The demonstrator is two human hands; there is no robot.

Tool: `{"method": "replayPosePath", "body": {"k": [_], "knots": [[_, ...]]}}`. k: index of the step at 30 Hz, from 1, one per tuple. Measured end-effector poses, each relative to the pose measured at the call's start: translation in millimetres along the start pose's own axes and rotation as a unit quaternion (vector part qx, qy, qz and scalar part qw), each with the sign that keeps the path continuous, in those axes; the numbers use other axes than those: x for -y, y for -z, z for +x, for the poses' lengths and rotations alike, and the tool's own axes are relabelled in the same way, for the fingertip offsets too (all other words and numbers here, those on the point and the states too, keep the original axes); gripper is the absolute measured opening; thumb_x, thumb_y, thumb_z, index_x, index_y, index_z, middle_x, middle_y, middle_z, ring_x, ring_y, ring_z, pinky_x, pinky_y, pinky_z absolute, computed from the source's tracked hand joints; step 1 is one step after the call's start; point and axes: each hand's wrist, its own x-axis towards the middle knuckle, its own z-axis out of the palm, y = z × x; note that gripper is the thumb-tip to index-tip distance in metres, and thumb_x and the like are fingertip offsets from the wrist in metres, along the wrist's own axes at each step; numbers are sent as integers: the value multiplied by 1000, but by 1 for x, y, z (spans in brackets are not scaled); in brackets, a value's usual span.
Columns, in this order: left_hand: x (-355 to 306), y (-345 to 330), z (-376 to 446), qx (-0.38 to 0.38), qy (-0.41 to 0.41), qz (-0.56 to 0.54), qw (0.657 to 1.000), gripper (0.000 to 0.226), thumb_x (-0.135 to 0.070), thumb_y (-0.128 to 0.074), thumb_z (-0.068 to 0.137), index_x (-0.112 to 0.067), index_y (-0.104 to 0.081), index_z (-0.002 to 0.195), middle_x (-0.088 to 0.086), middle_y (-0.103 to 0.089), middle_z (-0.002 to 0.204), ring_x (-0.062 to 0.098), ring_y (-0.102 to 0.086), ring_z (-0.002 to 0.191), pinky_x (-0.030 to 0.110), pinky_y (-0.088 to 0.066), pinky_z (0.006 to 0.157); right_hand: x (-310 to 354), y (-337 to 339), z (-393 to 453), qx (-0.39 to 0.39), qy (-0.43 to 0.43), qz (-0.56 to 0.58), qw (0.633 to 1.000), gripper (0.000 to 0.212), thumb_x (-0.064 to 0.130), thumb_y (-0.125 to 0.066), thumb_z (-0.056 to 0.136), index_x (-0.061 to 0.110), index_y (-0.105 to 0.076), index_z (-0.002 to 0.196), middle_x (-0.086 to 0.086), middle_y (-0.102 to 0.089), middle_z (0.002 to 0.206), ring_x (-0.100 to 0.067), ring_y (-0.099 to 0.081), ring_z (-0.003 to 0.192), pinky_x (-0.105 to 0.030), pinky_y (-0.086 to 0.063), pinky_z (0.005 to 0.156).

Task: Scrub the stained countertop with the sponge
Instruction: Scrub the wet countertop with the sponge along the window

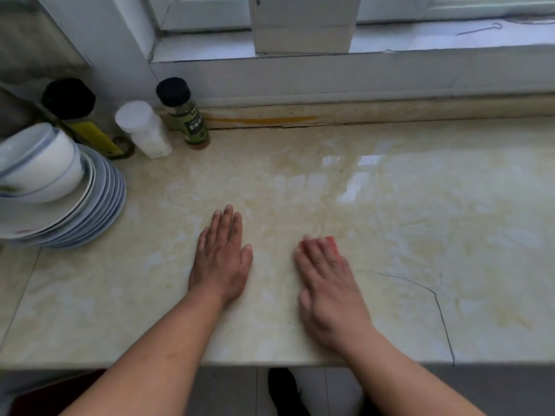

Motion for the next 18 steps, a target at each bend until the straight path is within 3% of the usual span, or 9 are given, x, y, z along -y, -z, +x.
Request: {"method": "replayPosePath", "body": {"k": [3, 7, 12, 18], "knots": [[-3, 2, 0, 8, 8, 2, 1000, 71, -41, -26, 109, -17, 4, 168, -1, 23, 173, 15, 22, 159, 38, 7, 129, -58, 17, -28, -23, -87, -14, 996, 78, 42, -29, 85, 29, -17, 161, 11, 7, 168, -15, 15, 155, -50, -13, 125], [-7, 4, 0, 25, 16, 20, 999, 71, -40, -23, 108, -16, 9, 166, 1, 25, 172, 17, 24, 158, 39, 9, 129, -99, 31, -61, -34, -142, -11, 989, 77, 42, -23, 86, 27, -20, 161, 11, 6, 168, -12, 16, 154, -43, -2, 124], [-10, 4, -2, 36, 24, 25, 999, 70, -40, -21, 108, -15, 12, 166, 2, 27, 172, 18, 24, 158, 40, 9, 129, -58, 4, -95, -40, -87, 0, 995, 74, 33, -33, 87, 16, -26, 159, -1, -8, 170, -26, 2, 156, -57, -16, 122], [-36, 2, -15, 56, 11, 8, 998, 75, -44, -26, 108, -15, 13, 165, 1, 30, 170, 18, 27, 157, 45, 11, 129, 21, -26, -73, -13, -19, 11, 1000, 76, 33, -37, 89, 22, -15, 161, 5, 4, 170, -16, 15, 155, -42, -3, 125]]}}
